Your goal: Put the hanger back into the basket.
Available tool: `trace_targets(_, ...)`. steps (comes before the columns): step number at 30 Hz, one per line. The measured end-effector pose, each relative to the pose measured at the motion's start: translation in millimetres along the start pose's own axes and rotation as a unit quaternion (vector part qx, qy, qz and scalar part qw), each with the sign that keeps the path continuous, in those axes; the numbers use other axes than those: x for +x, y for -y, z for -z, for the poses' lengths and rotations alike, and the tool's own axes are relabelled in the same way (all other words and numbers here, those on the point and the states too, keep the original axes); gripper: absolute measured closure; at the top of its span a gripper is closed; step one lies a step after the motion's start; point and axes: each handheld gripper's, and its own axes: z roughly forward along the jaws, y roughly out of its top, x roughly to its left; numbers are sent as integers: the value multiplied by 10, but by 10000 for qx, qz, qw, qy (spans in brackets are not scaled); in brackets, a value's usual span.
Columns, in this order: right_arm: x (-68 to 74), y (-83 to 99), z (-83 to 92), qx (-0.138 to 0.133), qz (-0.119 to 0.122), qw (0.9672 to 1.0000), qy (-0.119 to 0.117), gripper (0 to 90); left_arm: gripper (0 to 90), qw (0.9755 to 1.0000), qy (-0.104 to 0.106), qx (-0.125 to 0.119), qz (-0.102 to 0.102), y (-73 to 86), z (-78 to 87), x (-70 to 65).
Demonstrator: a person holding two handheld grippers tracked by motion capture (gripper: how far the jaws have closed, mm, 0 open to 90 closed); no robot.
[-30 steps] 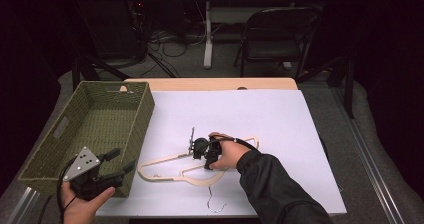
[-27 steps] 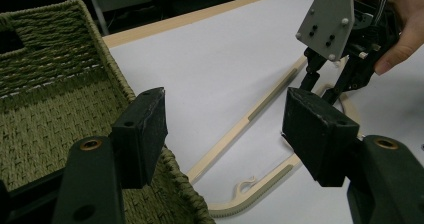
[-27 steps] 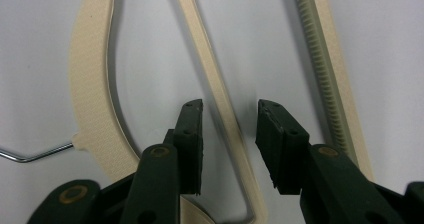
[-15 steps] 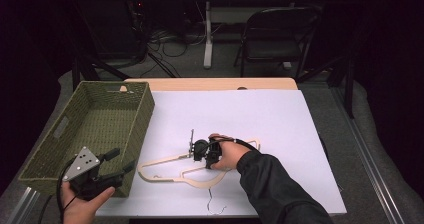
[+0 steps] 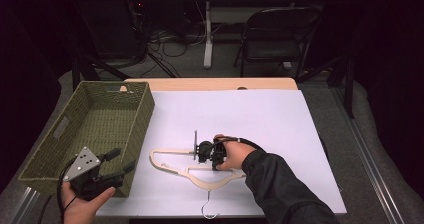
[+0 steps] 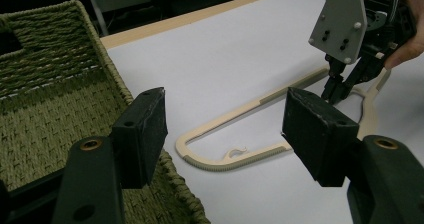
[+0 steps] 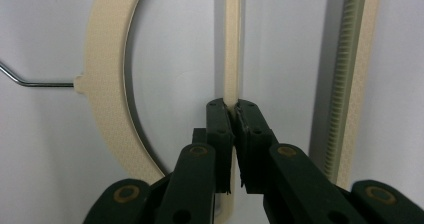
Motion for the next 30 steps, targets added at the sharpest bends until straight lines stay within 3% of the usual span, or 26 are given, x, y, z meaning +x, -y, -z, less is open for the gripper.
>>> trace_targets(9, 9, 13, 29, -41, 15, 10000, -35, 859, 344, 9999, 75, -1, -69, -13, -22, -61)
trace_targets(19, 48, 95, 189, -132, 78, 9999, -41, 860, 344, 9986, 406, 132, -322, -22, -158, -271)
trace_targets(30, 55, 193, 328, -316, -54, 9995, -55, 860, 338, 9919, 839, 529, -799, 178, -644, -534)
